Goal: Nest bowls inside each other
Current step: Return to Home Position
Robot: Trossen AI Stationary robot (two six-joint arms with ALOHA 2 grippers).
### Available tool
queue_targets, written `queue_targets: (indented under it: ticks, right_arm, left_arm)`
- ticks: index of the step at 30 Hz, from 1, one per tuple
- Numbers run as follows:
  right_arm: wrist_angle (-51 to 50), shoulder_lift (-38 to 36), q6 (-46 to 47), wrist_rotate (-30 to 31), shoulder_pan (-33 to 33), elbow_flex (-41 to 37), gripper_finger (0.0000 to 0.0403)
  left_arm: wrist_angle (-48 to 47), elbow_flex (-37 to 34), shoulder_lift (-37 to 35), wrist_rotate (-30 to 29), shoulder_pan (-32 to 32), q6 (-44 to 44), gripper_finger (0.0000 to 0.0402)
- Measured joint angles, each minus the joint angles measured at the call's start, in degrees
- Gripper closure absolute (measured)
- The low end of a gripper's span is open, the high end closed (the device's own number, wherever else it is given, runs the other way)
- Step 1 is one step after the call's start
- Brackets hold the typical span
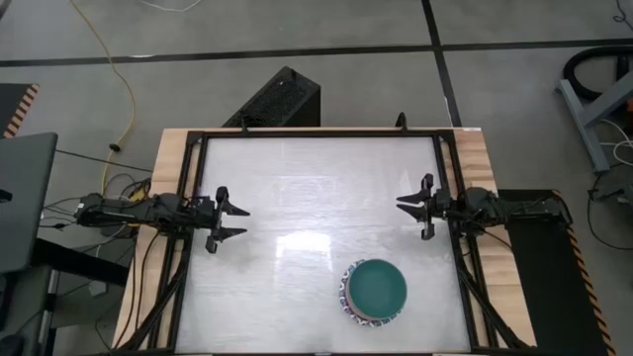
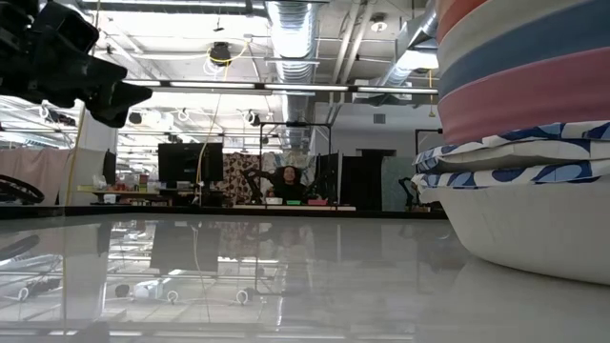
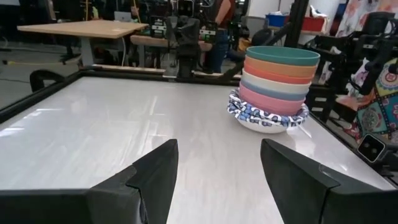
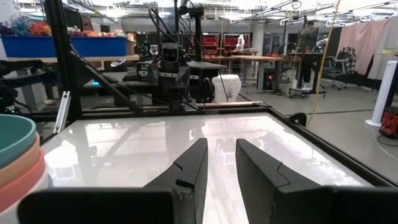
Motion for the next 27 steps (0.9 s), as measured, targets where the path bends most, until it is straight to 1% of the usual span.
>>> queue_targets:
  ticks: [27]
  right_arm:
    - [-1.36,0.02,0.0,-0.07,0.0,0.02,0.0298]
  left_arm:
    - [0.0,0.0,0.02,0.02,0.0,-0.02,0.0182]
